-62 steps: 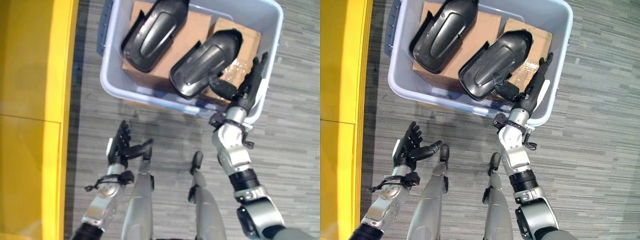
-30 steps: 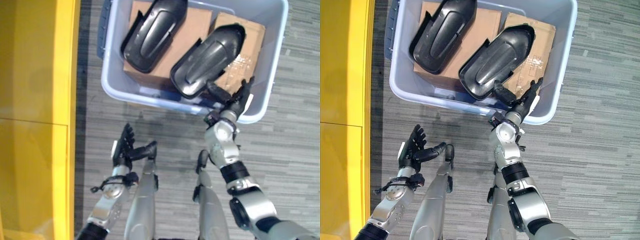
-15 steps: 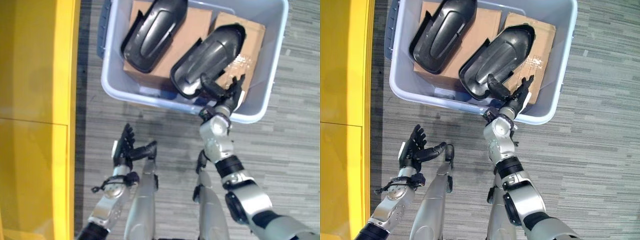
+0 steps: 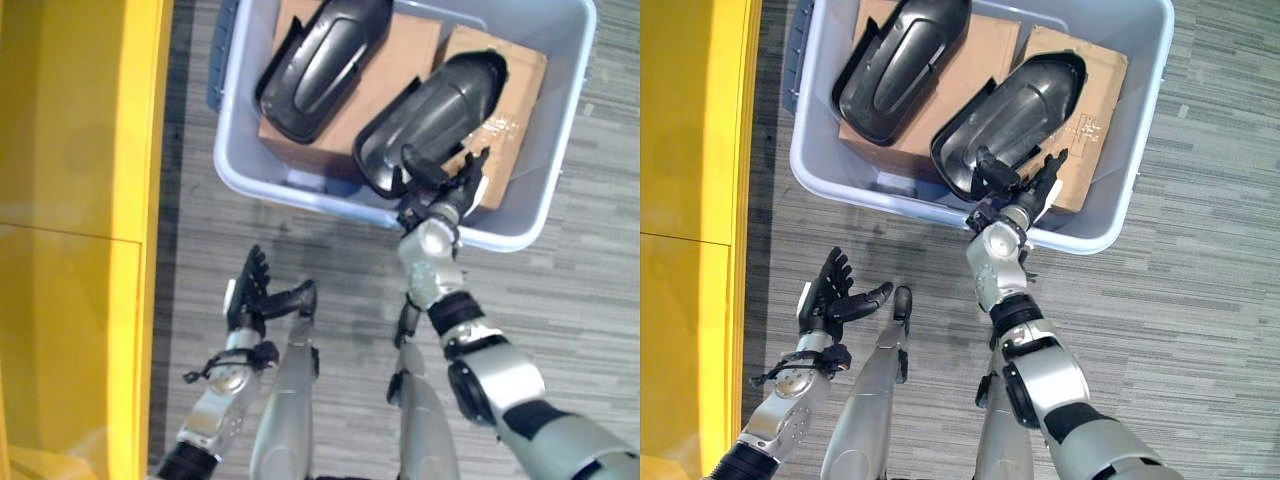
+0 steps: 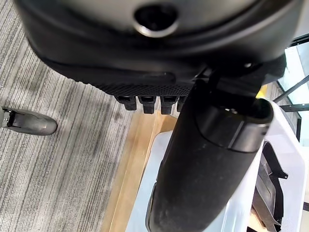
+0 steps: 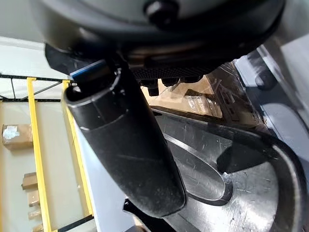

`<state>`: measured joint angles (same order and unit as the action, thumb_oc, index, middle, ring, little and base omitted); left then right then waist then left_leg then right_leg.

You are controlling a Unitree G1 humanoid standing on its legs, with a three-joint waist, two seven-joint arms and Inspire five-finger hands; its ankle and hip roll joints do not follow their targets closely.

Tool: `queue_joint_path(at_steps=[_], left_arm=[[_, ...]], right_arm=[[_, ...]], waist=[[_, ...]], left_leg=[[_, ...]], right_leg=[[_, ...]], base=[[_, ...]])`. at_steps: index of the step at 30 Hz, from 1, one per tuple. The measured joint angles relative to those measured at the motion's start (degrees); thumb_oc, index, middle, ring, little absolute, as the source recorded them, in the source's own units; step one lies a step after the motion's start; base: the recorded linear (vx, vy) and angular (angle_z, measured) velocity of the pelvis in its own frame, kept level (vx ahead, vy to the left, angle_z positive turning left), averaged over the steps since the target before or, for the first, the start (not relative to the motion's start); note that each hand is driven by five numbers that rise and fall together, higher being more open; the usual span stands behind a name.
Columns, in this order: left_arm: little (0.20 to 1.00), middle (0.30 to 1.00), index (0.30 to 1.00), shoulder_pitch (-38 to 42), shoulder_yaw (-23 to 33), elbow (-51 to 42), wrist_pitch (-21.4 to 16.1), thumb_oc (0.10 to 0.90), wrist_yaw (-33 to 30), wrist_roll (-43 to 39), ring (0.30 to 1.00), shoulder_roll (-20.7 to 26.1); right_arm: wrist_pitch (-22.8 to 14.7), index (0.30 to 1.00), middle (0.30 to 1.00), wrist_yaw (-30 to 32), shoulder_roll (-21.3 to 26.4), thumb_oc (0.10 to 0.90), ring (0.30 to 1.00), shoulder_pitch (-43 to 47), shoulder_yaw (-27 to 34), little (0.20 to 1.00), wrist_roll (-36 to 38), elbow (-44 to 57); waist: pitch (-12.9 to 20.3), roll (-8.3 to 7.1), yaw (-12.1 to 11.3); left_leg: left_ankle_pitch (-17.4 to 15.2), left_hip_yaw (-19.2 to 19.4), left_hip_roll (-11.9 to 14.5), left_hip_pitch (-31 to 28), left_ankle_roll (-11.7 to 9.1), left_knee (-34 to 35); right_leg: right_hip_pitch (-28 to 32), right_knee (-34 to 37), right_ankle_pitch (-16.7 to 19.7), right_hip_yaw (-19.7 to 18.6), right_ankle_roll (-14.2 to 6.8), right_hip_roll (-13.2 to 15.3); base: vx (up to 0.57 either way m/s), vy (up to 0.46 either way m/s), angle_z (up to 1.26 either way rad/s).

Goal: Move parts from the plastic box to the shelf.

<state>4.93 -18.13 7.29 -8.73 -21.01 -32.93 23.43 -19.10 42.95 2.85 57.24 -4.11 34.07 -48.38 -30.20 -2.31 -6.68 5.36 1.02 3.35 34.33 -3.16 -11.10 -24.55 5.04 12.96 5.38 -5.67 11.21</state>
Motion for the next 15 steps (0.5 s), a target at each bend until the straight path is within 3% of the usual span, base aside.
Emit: queue_joint_path(at_steps=[15], left_arm=[[1.000,1.000,1.000,1.37,-1.92,0.46,-0.26,0.900,0.11,-0.44,1.000,-0.04]], right_arm=[[-0.55,1.000,1.000,-1.89,3.87,0.900,1.000,9.51,0.25,1.000,2.05,-18.12]], waist=[[0.25,0.66,-1.29]], left_leg=[[-1.28,-0.42,-1.70,2.87,0.72,-2.89]], right_leg=[[-0.91,0.01,-0.05,-0.13,-0.07,1.45]], base=[[0.01,0.008,0.03]])
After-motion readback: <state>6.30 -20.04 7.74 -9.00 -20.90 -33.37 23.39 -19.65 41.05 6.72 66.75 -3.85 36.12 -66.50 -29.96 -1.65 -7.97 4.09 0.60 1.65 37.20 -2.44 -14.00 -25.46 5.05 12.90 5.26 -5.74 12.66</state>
